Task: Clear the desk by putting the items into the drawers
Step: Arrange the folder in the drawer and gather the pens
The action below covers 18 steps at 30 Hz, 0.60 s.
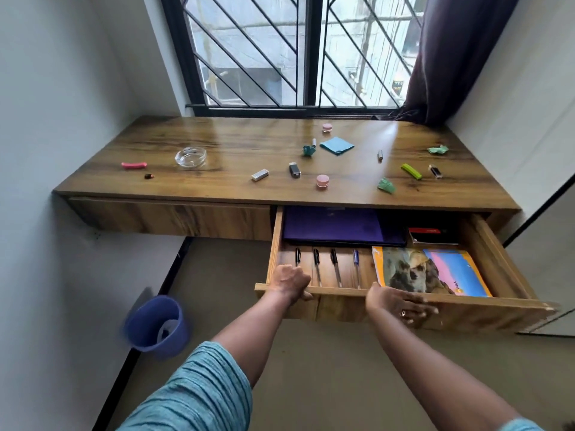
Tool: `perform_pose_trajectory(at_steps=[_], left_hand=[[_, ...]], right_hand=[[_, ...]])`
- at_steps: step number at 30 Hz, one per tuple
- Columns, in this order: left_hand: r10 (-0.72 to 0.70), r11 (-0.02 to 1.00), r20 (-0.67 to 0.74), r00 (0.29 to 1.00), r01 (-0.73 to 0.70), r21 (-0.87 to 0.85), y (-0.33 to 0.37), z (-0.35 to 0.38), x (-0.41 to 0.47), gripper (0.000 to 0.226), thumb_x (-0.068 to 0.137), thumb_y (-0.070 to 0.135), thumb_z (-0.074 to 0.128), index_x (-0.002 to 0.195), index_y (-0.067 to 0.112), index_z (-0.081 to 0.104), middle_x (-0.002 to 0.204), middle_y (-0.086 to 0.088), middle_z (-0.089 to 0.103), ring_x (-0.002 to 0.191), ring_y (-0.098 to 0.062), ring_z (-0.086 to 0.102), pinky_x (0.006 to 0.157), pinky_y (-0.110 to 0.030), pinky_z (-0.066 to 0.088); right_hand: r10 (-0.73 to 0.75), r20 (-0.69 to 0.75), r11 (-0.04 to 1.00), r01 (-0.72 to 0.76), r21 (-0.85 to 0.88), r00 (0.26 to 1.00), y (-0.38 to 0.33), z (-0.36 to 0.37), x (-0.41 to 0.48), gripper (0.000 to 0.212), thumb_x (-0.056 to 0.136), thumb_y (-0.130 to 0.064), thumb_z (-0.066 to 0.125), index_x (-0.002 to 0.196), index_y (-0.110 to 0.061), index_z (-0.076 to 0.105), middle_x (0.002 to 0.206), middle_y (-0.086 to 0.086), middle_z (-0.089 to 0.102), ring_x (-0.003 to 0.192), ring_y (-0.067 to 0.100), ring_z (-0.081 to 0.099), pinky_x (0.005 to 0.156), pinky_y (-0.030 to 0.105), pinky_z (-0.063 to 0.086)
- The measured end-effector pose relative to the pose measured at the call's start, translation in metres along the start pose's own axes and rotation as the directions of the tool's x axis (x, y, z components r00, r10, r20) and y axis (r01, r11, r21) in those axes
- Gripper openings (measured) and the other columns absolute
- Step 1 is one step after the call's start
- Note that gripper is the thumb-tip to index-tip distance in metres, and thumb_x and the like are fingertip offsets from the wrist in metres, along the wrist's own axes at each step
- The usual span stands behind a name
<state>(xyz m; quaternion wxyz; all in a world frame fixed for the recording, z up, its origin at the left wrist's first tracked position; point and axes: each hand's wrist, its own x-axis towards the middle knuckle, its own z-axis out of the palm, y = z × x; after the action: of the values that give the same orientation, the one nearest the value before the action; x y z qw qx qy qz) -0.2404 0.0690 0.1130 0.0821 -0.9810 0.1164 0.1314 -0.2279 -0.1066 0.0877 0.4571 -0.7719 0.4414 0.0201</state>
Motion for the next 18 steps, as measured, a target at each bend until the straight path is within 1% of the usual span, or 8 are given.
perform_pose_trajectory(at_steps=[2,4,7,10,12,14,16,18], left_hand=[[-0.181,0.97,-0.024,0.983,0.174,-0.169,0.002,-0.001,0.007,0.042,0.086,0.044,0.061,0.104,0.007,0.066,0.105,-0.01,0.068,0.097,-0.026,0.065,0.075,-0.031,0.049],[-0.37,0.868,-0.021,0.929,0.337,-0.366,0.011,0.001,0.014,0.035,0.088,0.035,0.062,0.106,0.005,0.065,0.107,-0.01,0.067,0.098,-0.024,0.064,0.075,-0.029,0.049],[-0.594,0.617,0.071,0.801,0.511,-0.598,0.025,0.001,0.034,0.051,0.089,0.018,0.063,0.133,0.0,0.045,0.136,-0.018,0.049,0.128,-0.026,0.047,0.095,-0.029,0.049],[-0.716,0.312,0.278,0.64,0.65,-0.693,0.026,-0.017,0.058,0.066,0.094,0.004,0.05,0.146,-0.008,0.011,0.153,-0.03,0.017,0.145,-0.038,0.014,0.116,-0.038,0.025],[-0.698,0.059,0.448,0.558,0.669,-0.741,0.024,-0.033,0.074,0.06,0.095,-0.006,0.036,0.146,-0.011,0.004,0.152,-0.034,0.008,0.145,-0.043,0.006,0.118,-0.043,0.016],[-0.688,-0.156,0.545,0.48,0.635,-0.756,0.021,-0.04,0.097,0.056,0.094,-0.008,0.031,0.144,-0.014,0.006,0.151,-0.036,0.012,0.143,-0.044,0.012,0.117,-0.044,0.017],[-0.684,-0.328,0.586,0.434,0.534,-0.779,0.016,-0.037,0.124,0.048,0.092,-0.002,0.038,0.137,-0.015,0.031,0.14,-0.032,0.04,0.131,-0.042,0.04,0.109,-0.042,0.037],[-0.656,-0.458,0.6,0.458,0.391,-0.798,0.01,-0.044,0.143,0.035,0.09,0.003,0.041,0.121,-0.01,0.052,0.123,-0.024,0.058,0.111,-0.038,0.059,0.092,-0.037,0.051]], right_hand=[[0.105,0.044,0.985,-0.11,0.13,0.994,-0.009,0.013,0.023,0.083,0.083,-0.022,0.046,0.146,0.009,0.002,0.154,0.026,0.009,0.143,0.039,0.011,0.119,0.046,0.012],[0.152,0.079,0.959,-0.166,0.228,0.985,-0.013,0.031,0.052,0.074,0.076,-0.018,0.04,0.144,0.007,0.021,0.144,0.023,0.036,0.13,0.041,0.039,0.107,0.048,0.037],[0.188,0.119,0.915,-0.218,0.339,0.975,-0.032,0.04,0.067,0.057,0.089,-0.008,0.04,0.142,0.005,0.025,0.139,0.02,0.043,0.123,0.039,0.047,0.099,0.04,0.045],[0.179,0.062,0.872,-0.188,0.453,0.982,-0.059,0.039,0.062,0.046,0.094,-0.004,0.04,0.137,0.008,0.031,0.135,0.024,0.047,0.12,0.037,0.051,0.09,0.034,0.045],[0.165,0.031,0.88,-0.161,0.446,0.986,-0.074,0.043,0.069,0.043,0.095,-0.003,0.046,0.134,0.011,0.036,0.135,0.027,0.046,0.121,0.037,0.05,0.095,0.035,0.043],[0.166,0.032,0.887,-0.164,0.432,0.986,-0.085,0.054,0.077,0.042,0.092,-0.004,0.052,0.129,0.012,0.042,0.134,0.029,0.047,0.12,0.039,0.051,0.098,0.039,0.043],[0.177,0.044,0.87,-0.177,0.461,0.983,-0.103,0.058,0.085,0.038,0.091,-0.007,0.052,0.124,0.01,0.047,0.13,0.028,0.052,0.116,0.04,0.054,0.096,0.042,0.045],[0.241,0.085,0.814,-0.249,0.525,0.967,-0.119,0.061,0.092,0.038,0.093,-0.011,0.047,0.126,0.008,0.047,0.131,0.024,0.052,0.118,0.038,0.053,0.097,0.039,0.044]])
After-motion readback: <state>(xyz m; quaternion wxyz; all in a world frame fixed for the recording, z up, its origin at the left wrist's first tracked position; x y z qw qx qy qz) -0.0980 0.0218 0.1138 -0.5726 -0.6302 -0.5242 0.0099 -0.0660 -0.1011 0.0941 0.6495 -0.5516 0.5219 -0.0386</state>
